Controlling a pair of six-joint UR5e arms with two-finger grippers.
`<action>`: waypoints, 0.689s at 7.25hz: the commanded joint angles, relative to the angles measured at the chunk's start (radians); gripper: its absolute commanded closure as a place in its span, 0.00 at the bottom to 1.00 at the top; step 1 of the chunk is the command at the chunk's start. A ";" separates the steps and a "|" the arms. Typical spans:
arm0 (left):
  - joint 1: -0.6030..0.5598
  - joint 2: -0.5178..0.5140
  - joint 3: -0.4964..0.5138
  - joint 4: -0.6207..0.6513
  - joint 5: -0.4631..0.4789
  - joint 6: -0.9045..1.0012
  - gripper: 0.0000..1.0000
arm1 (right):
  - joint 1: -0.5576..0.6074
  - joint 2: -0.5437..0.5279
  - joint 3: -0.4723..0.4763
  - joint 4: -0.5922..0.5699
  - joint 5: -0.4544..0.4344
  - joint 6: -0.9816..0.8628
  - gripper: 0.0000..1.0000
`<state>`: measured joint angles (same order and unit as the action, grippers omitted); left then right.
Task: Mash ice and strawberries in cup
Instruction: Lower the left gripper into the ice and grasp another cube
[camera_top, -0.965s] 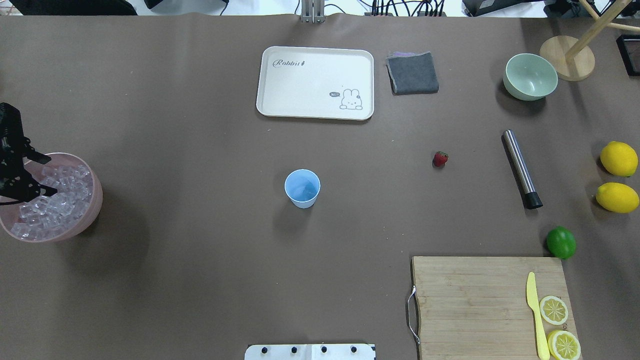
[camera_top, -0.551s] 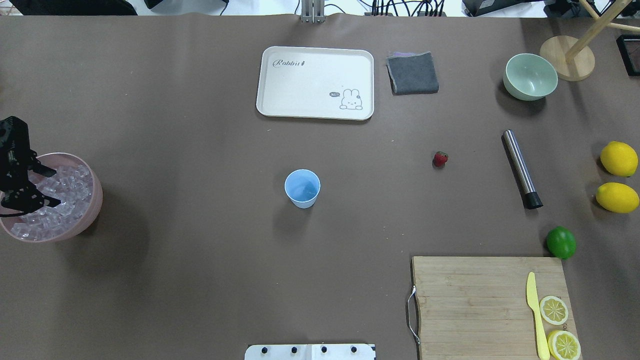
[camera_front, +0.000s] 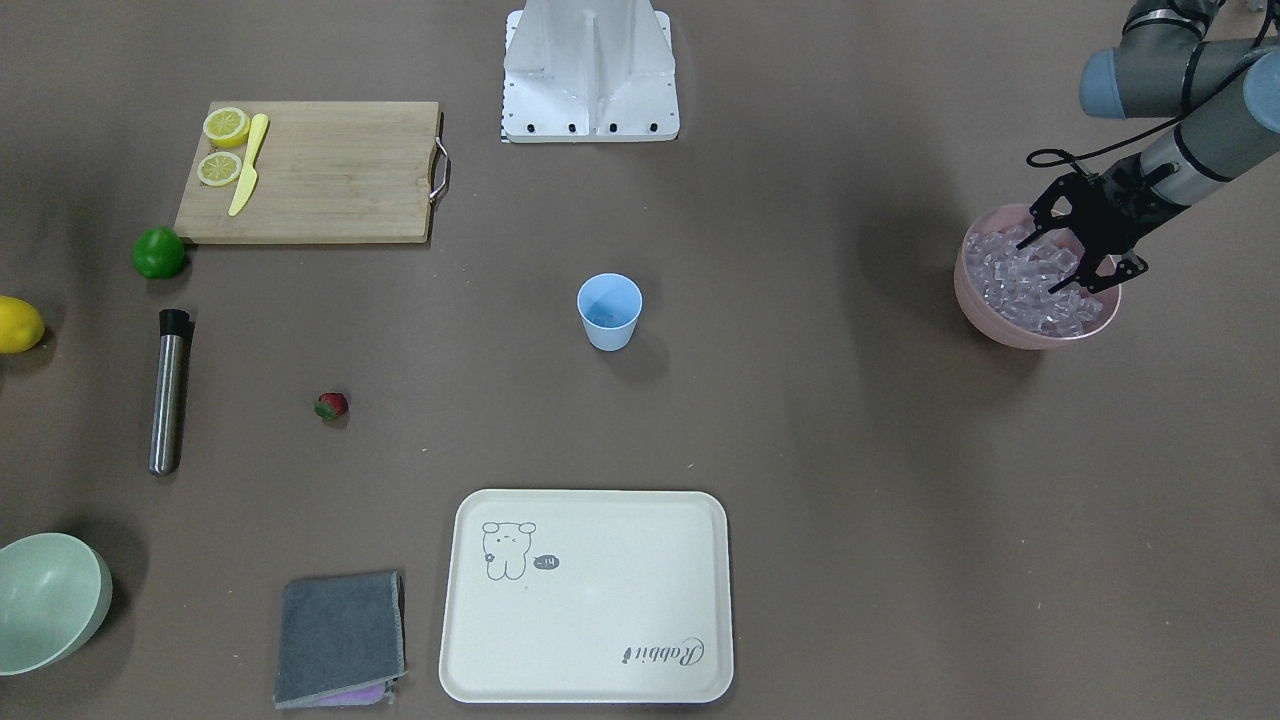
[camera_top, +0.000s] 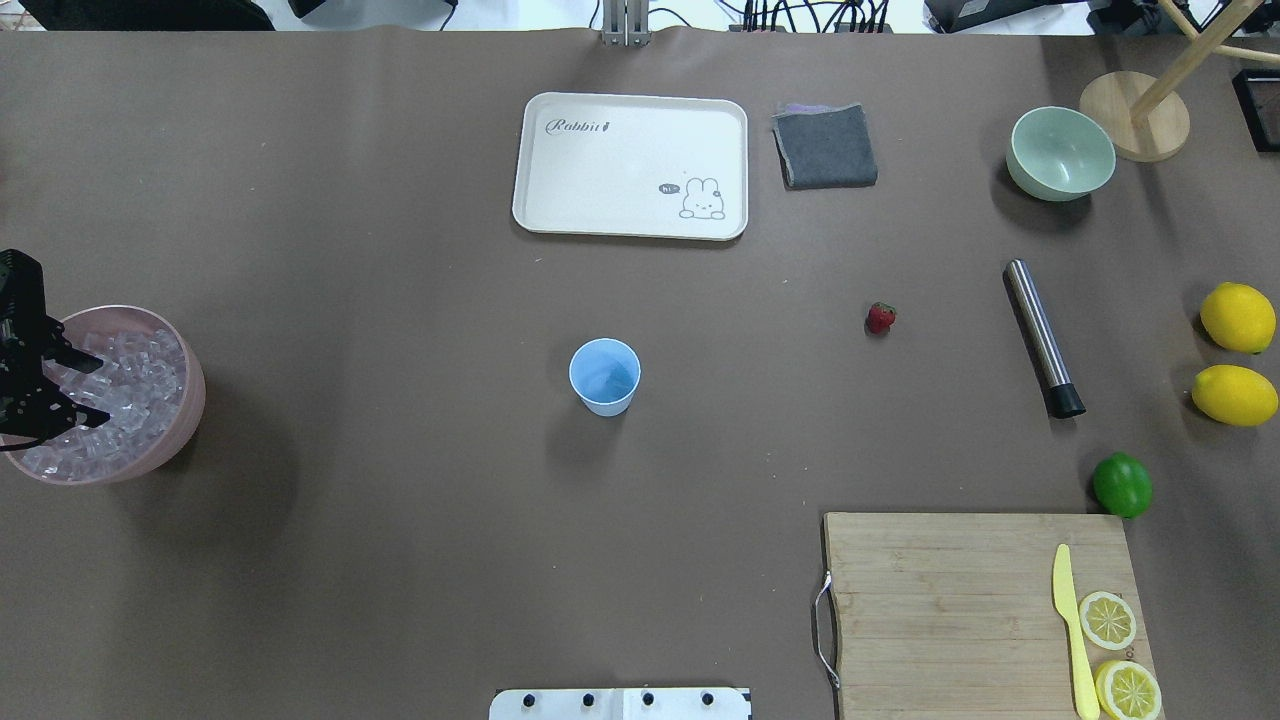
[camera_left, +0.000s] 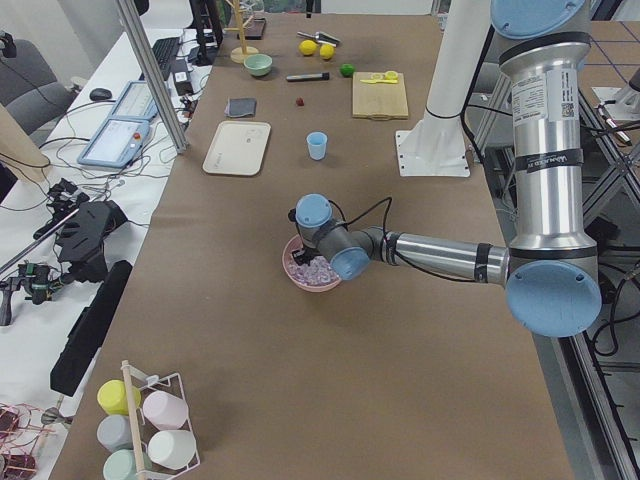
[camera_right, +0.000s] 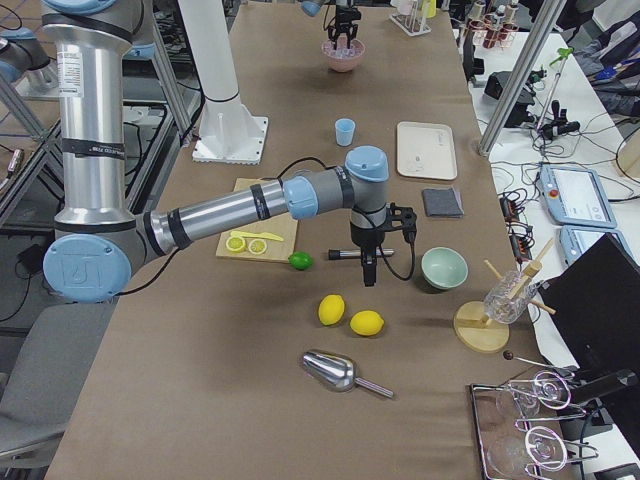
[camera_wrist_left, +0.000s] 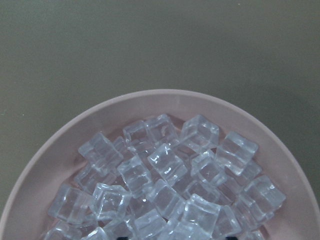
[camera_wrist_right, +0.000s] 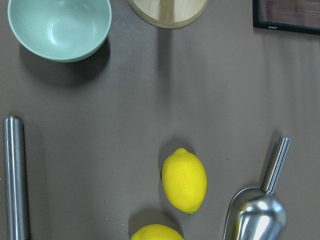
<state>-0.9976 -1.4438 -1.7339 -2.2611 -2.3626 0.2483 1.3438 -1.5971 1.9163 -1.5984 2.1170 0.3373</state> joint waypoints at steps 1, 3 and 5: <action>0.011 -0.021 0.008 0.005 0.003 -0.003 0.28 | 0.000 0.000 0.000 0.000 0.000 0.000 0.00; 0.024 -0.014 0.010 0.005 0.038 -0.004 0.28 | 0.000 0.000 -0.003 0.000 0.000 0.000 0.00; 0.025 -0.006 0.007 0.002 0.039 -0.004 0.56 | 0.000 0.000 -0.005 0.000 0.000 0.000 0.00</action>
<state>-0.9738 -1.4552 -1.7256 -2.2585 -2.3267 0.2447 1.3438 -1.5969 1.9122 -1.5984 2.1170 0.3375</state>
